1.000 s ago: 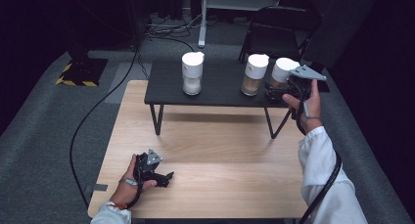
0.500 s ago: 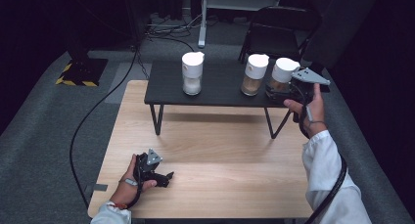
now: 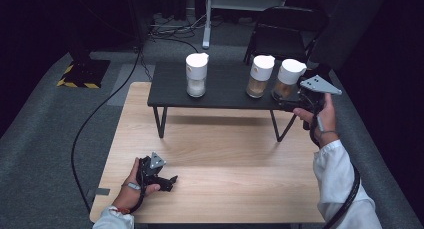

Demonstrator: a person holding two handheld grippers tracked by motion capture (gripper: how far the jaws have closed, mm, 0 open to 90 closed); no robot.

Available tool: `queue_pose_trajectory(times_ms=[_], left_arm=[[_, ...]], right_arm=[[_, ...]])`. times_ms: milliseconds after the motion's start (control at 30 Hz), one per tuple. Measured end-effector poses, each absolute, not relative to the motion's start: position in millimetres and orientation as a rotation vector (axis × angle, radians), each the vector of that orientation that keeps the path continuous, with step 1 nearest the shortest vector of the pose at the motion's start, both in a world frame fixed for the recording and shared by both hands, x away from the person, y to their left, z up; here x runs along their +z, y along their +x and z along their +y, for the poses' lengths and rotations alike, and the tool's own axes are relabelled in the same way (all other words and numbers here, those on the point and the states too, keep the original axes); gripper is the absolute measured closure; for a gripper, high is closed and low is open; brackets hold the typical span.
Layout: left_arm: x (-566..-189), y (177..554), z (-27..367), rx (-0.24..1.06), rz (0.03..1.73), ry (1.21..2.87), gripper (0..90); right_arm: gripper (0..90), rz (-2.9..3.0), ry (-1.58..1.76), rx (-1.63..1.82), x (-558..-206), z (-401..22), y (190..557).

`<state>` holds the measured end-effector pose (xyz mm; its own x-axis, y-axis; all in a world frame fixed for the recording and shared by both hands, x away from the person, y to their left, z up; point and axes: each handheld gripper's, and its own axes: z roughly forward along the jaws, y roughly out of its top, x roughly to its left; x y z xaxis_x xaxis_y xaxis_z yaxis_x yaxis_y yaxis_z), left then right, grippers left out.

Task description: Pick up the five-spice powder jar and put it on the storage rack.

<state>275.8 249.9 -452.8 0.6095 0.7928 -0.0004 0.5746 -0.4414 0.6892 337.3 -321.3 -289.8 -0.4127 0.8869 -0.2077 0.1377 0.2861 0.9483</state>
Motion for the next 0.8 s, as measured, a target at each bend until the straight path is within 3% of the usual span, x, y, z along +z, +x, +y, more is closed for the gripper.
queue_pose_trajectory(times_ms=[800], left_arm=[[-453, 276, 250, 0.427, 1.073, 2.174, 0.1]], right_arm=[[0.3, 1.780, 0.772, 1.194, -320, -316, 291]])
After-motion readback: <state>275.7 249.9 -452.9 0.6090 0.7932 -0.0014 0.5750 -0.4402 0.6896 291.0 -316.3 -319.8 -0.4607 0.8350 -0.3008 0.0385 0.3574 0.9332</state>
